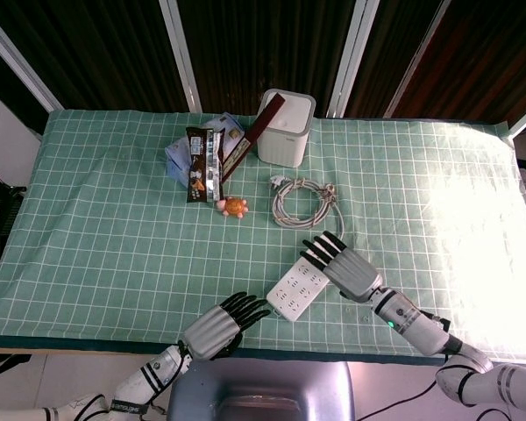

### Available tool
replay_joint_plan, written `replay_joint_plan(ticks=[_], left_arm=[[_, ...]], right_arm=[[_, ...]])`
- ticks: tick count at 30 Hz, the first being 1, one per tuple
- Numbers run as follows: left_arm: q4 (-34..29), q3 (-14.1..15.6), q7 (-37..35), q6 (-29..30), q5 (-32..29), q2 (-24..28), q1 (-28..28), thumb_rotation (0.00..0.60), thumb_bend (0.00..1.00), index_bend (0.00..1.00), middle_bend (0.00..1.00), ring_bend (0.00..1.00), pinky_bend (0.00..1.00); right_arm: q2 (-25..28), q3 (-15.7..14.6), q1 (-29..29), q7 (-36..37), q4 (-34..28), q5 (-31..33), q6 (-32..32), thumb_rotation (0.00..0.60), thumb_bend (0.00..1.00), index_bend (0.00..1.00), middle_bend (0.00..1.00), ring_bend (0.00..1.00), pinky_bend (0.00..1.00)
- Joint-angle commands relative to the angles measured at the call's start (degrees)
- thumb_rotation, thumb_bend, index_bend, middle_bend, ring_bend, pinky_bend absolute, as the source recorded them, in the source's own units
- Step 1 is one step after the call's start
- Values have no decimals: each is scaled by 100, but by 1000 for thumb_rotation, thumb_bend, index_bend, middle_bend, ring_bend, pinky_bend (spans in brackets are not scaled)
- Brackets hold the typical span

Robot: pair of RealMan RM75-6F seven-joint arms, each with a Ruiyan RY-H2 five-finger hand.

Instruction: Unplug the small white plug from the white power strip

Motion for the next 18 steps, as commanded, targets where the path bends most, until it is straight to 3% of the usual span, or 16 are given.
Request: replay_joint_plan(ticks=[1, 18], left_arm=[[216, -131, -39, -130, -149, -242, -217, 564, 759, 0, 34, 28, 103], [960, -255, 459, -294, -787, -1201, -732, 552, 756, 0, 38, 27, 92]], right_arm=[[-36, -36, 132, 50, 158, 19, -100, 600, 111, 0, 0, 0, 0], [-220, -289, 410, 150, 725, 139, -268, 600, 111, 0, 0, 0, 0]])
